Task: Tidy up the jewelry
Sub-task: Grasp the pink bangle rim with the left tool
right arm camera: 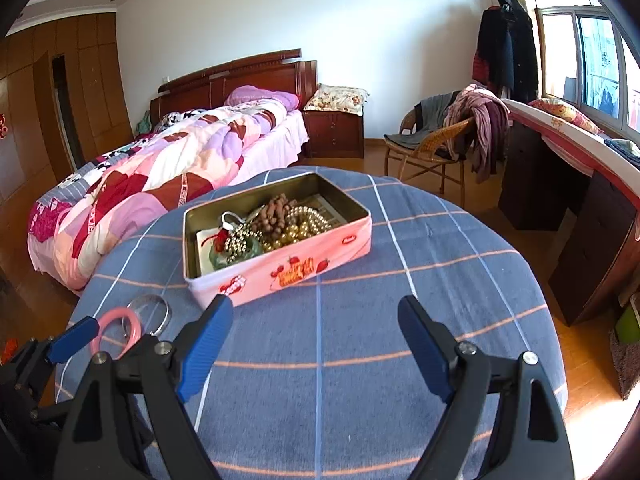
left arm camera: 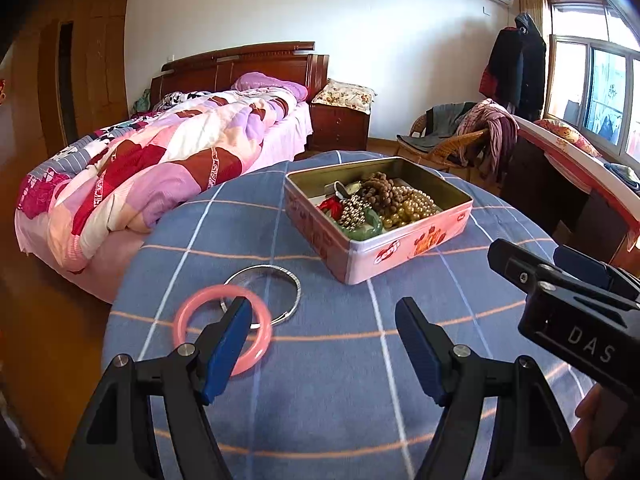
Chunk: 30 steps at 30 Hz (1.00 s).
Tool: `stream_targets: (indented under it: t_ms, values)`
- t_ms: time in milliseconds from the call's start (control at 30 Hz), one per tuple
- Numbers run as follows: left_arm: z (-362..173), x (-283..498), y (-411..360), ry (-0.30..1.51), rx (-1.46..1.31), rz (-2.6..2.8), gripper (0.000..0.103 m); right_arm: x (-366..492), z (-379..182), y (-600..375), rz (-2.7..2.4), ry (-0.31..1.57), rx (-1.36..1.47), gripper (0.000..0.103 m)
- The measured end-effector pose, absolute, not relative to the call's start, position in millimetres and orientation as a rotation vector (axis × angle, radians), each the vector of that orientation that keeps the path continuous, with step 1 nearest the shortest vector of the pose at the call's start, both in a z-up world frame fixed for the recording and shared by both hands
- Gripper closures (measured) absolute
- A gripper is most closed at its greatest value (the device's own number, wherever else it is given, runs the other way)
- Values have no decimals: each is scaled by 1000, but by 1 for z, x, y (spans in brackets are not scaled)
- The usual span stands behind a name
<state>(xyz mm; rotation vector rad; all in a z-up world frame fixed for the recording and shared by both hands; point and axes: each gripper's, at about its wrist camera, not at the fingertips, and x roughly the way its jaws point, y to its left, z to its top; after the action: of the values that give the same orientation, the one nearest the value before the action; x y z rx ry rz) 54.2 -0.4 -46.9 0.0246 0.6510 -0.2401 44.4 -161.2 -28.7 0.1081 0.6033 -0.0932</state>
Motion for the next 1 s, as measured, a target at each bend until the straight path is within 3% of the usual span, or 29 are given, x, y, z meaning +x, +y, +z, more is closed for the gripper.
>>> stream_targets:
  t_ms: [433, 567, 800, 933, 1000]
  values:
    - [-58, 47, 61, 712, 8, -199, 29, 43, -45, -143, -10, 676, 107, 16]
    - [-64, 62, 79, 754, -19, -164, 29, 45, -50, -131, 61, 711, 112, 29]
    - [-83, 104, 87, 859, 33, -79, 29, 49, -54, -117, 93, 732, 95, 30]
    - [-88, 112, 79, 857, 116, -39, 40, 50, -55, -118, 84, 737, 97, 30]
    - [-90, 114, 71, 846, 168, -38, 54, 52, -56, -118, 88, 744, 108, 30]
